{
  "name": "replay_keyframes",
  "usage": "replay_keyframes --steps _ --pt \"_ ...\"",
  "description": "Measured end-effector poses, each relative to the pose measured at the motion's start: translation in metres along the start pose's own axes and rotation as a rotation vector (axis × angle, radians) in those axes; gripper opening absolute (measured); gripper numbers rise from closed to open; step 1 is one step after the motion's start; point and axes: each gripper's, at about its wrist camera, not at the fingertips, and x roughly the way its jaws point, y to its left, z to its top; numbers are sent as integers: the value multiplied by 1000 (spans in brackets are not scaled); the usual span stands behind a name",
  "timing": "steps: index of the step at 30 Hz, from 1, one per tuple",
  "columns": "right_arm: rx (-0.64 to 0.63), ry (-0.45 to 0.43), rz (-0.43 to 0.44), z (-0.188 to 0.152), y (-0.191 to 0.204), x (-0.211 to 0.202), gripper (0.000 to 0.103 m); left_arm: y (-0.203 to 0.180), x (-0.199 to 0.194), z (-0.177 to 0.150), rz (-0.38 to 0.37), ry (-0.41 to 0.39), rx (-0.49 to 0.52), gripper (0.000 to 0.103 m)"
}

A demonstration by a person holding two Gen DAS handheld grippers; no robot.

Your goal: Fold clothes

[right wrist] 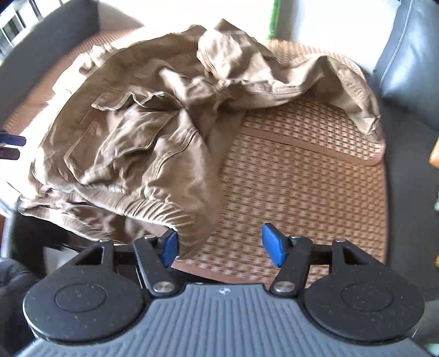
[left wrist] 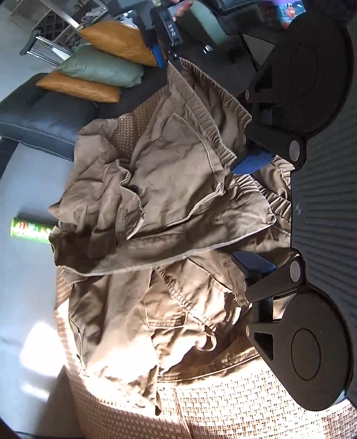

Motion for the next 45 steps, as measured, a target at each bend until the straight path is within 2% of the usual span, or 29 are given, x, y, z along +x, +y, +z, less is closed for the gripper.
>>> replay_keyframes --steps 1,3,6,7,10,12,14,15,17,20,21,23,25,26,27,28,29,33,38,40,43,45 --pt "-22 29 -15 3 2 6 68 2 -3 -2 0 -23 -8 74" --pt "-44 86 -19 8 2 11 68 21 -15 0 41 -86 -97 75" --pt "36 47 114 -4 -14 1 68 61 -5 16 163 -125 -292 76" --pt "87 15 166 -8 -22 -5 68 75 0 21 203 -134 -357 75" --pt "318 -146 298 -24 -54 -24 69 91 27 42 213 -171 -494 74" --pt "468 -256 329 -38 -70 -35 69 88 48 56 236 -188 -513 75" --pt "531 -291 319 -43 -79 -41 69 84 72 67 300 -181 -518 75" --pt "521 -297 302 -40 -77 -42 69 82 83 72 331 -177 -521 75" --pt "476 -307 285 -29 -69 -45 71 90 94 75 316 -185 -609 75" --pt "390 -325 356 4 -50 -35 72 99 96 76 208 -261 -731 75" --pt "359 -327 379 19 -42 -28 73 99 97 80 193 -281 -742 75" --pt "286 -310 406 48 -21 -13 74 98 105 90 224 -299 -736 75" --pt "227 -295 411 73 -1 0 74 102 118 97 219 -280 -760 73" --pt "205 -291 414 83 10 8 74 104 119 97 209 -278 -771 48" --pt "189 -289 422 92 21 15 74 106 120 97 199 -275 -783 28" --pt "182 -288 426 99 30 21 74 108 122 97 189 -273 -794 0" --pt "177 -289 427 106 40 26 74 110 123 97 179 -271 -806 0" --pt "92 -295 393 130 72 41 74 110 77 98 139 -348 -739 0" --pt "-29 -277 255 145 100 70 75 123 9 108 110 -465 -717 0" --pt "-54 -235 217 145 107 89 77 127 -15 113 158 -517 -701 0" --pt "-107 -156 153 138 117 118 77 149 -50 118 207 -585 -735 0" --pt "-143 -143 126 131 120 129 77 171 -76 121 283 -626 -757 0"
